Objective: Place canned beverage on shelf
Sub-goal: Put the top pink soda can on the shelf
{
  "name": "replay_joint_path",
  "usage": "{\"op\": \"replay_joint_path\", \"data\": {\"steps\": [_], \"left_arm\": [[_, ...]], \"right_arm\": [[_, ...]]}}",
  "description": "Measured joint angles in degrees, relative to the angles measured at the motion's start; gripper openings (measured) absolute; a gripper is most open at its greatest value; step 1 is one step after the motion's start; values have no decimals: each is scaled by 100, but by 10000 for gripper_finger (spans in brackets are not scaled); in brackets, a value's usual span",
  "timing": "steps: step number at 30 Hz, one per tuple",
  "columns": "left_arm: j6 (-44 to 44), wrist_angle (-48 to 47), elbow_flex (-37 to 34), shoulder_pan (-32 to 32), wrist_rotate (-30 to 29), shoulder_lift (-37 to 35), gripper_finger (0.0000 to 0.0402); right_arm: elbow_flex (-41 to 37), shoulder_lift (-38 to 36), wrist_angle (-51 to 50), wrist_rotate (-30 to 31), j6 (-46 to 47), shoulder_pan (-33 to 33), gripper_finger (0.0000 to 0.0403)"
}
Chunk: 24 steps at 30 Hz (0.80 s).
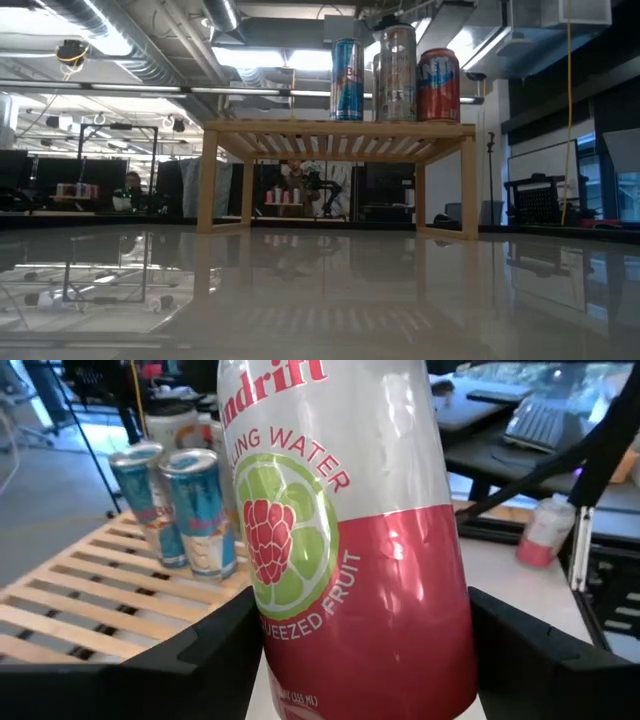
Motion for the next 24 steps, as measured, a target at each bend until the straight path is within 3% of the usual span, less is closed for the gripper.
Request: {"op": "replay_joint_path", "data": {"steps": [8,15,24], "left_arm": [[682,468,0,32,-85,45,269],[793,495,11,66,-132,53,269],[765,349,0,-42,-124,-23,299]], "right_arm": [[0,84,37,-69,451,-75,340],[-5,153,402,-63,348,-74,279],[1,146,135,-234,233,-75,279]]}}
